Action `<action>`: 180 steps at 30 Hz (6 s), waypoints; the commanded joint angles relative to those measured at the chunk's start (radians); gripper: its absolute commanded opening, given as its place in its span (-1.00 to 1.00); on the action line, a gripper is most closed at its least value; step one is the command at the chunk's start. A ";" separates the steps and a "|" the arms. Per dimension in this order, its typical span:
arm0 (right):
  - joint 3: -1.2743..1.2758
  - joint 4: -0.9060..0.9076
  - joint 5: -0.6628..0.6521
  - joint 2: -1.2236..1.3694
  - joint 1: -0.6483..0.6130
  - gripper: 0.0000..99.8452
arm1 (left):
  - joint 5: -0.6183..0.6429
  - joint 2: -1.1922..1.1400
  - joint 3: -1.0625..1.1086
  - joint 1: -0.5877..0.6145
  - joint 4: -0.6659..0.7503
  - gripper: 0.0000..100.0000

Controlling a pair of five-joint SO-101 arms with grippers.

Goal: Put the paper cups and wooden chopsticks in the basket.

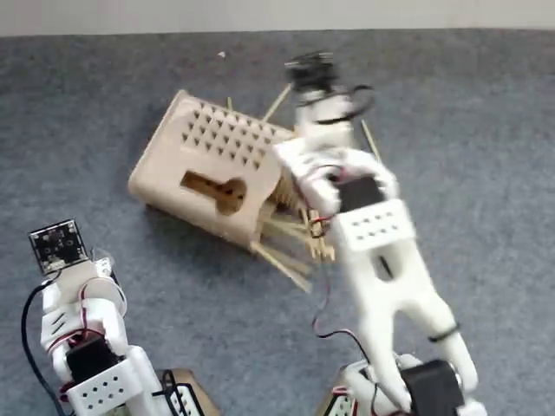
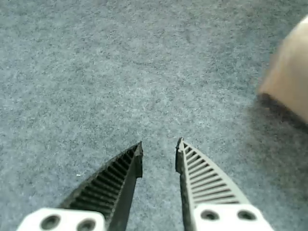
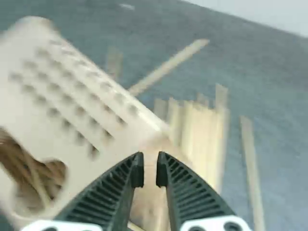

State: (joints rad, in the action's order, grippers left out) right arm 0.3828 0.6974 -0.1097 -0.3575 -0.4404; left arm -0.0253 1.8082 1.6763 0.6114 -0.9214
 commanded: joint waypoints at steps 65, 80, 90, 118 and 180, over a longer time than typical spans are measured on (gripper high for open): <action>1.104 0.418 -0.074 -1.455 0.315 -0.89 | -0.186 -2.692 -2.625 -0.334 -0.626 -0.59; 1.102 0.418 -0.071 -1.455 0.317 -0.89 | -0.245 -2.915 -2.628 -0.245 -0.569 -0.66; 1.102 0.418 -0.071 -1.455 0.317 -0.89 | -0.278 -2.916 -2.623 -0.245 -0.572 -0.66; 1.102 0.403 -0.072 -1.446 0.318 -0.88 | -0.465 -2.908 -2.870 -0.298 -0.832 -0.66; 0.269 -0.073 -0.258 0.317 -0.137 -0.59 | -0.281 0.024 -0.111 0.054 -0.256 -0.65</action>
State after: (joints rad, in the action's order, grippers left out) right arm 0.6928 0.6483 -0.3552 -0.0583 -0.6076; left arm -0.2984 1.7622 1.5489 0.6559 -1.1976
